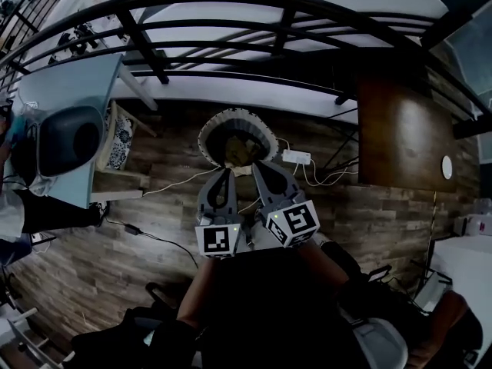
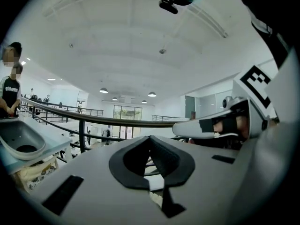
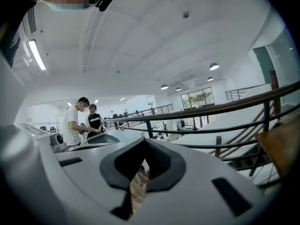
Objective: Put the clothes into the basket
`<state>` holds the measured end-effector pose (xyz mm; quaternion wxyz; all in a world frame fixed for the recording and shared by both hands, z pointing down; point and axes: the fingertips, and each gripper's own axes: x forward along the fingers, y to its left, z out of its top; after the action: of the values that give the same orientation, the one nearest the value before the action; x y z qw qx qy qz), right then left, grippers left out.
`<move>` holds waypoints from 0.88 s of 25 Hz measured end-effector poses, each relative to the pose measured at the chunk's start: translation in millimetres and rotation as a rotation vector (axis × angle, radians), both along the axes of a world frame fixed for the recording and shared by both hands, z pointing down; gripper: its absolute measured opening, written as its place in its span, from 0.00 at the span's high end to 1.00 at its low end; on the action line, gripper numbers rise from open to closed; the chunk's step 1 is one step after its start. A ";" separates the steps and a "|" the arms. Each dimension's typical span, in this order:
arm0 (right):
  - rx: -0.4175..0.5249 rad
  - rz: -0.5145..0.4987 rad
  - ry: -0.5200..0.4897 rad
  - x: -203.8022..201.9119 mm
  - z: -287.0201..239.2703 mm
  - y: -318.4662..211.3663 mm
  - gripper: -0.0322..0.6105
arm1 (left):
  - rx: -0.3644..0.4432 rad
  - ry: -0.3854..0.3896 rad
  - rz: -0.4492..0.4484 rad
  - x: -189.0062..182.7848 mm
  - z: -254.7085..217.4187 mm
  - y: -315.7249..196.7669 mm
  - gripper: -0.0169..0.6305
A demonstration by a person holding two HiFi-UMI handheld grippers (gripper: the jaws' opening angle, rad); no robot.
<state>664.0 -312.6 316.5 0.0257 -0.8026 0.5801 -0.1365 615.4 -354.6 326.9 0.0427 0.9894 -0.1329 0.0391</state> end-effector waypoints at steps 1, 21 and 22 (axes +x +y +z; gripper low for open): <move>0.007 -0.001 0.003 -1.3 -6.6 1.0 0.94 | 0.003 0.006 -0.004 -2.8 -5.2 -0.7 0.95; 0.108 -0.034 0.092 -21.2 -90.4 1.6 0.94 | 0.092 0.088 -0.004 -16.8 -81.1 -0.8 0.95; 0.109 -0.034 0.094 -21.5 -91.7 2.7 0.94 | 0.093 0.091 -0.006 -16.9 -82.9 -0.1 0.95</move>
<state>642.5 -309.9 224.8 0.0397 -0.7955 0.6009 -0.0672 598.5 -354.6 243.9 0.0030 0.9907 -0.1354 -0.0120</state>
